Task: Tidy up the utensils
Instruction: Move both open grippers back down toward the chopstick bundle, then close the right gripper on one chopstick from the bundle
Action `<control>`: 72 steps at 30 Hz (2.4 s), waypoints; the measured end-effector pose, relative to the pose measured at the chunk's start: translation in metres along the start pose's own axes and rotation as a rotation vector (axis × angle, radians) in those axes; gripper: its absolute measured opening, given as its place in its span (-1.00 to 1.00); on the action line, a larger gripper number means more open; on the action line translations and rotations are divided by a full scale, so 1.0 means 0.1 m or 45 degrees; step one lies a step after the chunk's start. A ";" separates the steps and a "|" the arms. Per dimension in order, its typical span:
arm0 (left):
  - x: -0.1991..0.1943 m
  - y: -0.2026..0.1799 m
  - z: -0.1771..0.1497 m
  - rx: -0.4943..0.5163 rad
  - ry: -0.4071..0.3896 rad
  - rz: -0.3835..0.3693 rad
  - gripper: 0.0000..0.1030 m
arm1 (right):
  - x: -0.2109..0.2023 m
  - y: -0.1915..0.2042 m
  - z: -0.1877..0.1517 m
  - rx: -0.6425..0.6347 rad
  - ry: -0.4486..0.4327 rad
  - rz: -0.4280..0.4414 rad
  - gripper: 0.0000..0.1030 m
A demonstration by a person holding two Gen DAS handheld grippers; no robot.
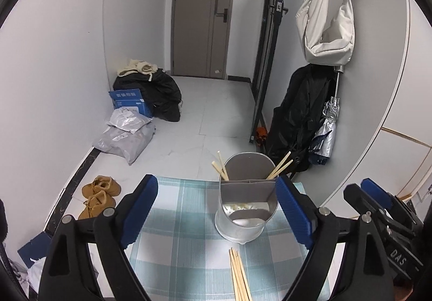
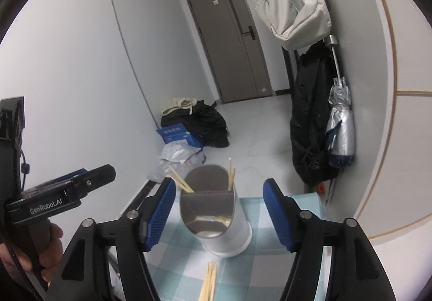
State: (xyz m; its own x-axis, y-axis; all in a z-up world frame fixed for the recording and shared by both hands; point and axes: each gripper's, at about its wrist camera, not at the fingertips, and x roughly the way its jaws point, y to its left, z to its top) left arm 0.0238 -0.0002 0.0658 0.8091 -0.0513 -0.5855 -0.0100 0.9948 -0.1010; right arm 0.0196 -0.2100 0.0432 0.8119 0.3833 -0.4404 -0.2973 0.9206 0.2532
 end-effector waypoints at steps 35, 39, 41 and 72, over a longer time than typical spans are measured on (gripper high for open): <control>0.63 0.25 -1.10 -0.062 0.186 -0.002 0.85 | 0.52 -0.17 -1.19 -0.017 0.364 -0.231 0.69; 0.79 0.42 -1.12 -0.118 0.250 0.045 0.84 | 0.72 -0.17 -1.31 -0.038 0.457 -0.203 0.66; 0.82 0.52 -1.11 -0.152 0.267 0.060 0.84 | 0.81 -0.16 -1.38 -0.044 0.503 -0.162 0.66; 0.95 1.07 -1.06 -0.402 0.440 0.187 0.85 | 1.61 0.46 -1.72 -0.439 0.956 -0.128 -0.56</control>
State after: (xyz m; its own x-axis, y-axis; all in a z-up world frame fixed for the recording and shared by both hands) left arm 0.0373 0.0916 -0.0858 0.5437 0.0085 -0.8393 -0.3302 0.9215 -0.2046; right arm 0.0504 -0.0933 -0.1642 0.3279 0.1330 -0.9353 -0.4776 0.8776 -0.0426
